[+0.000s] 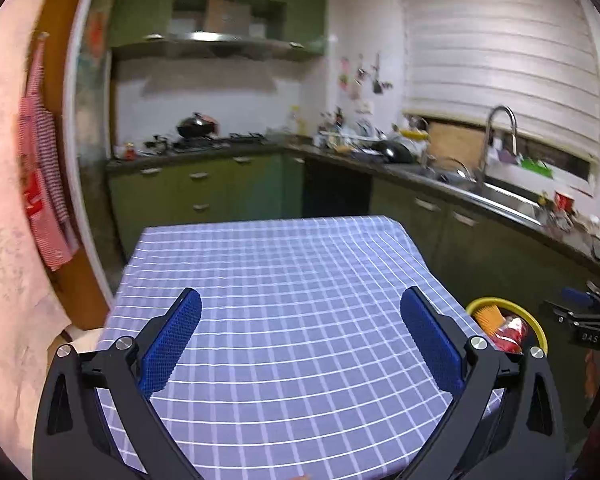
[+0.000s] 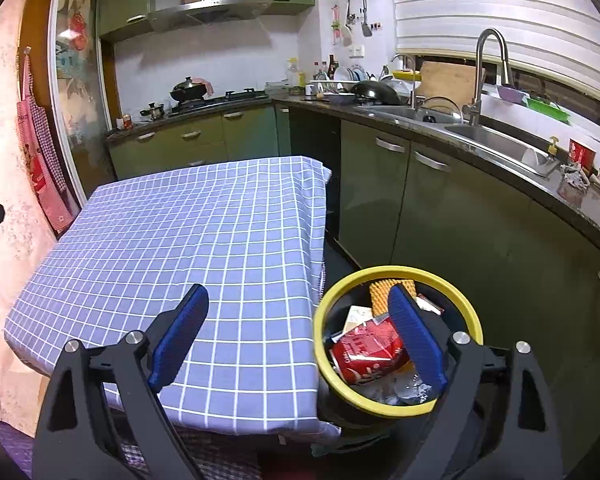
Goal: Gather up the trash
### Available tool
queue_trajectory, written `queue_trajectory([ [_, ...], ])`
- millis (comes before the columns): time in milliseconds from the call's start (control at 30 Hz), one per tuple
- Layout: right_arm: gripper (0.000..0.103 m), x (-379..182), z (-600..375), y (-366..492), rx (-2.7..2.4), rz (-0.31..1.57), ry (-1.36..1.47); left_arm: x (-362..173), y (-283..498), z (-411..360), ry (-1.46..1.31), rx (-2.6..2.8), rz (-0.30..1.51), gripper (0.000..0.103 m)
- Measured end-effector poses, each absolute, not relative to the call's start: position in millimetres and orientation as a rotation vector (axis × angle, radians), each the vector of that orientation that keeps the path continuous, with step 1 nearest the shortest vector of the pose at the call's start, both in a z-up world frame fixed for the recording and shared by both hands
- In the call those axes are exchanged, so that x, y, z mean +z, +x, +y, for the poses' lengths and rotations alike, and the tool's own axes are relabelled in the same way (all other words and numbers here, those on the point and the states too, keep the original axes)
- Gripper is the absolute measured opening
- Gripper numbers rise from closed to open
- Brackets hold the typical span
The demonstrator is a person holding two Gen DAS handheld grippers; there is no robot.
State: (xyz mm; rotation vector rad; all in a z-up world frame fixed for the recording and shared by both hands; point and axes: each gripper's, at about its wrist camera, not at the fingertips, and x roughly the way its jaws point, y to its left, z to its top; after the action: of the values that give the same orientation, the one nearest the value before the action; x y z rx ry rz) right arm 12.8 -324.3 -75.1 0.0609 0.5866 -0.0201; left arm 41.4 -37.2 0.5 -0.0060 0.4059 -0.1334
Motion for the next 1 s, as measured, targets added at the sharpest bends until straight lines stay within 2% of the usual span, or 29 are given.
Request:
queue_trajectory([
  [1000, 0.087, -68, -323, 15, -0.018, 0.576, 0.057, 1, 23, -23, 0.018, -0.066, 0.408, 0.098],
])
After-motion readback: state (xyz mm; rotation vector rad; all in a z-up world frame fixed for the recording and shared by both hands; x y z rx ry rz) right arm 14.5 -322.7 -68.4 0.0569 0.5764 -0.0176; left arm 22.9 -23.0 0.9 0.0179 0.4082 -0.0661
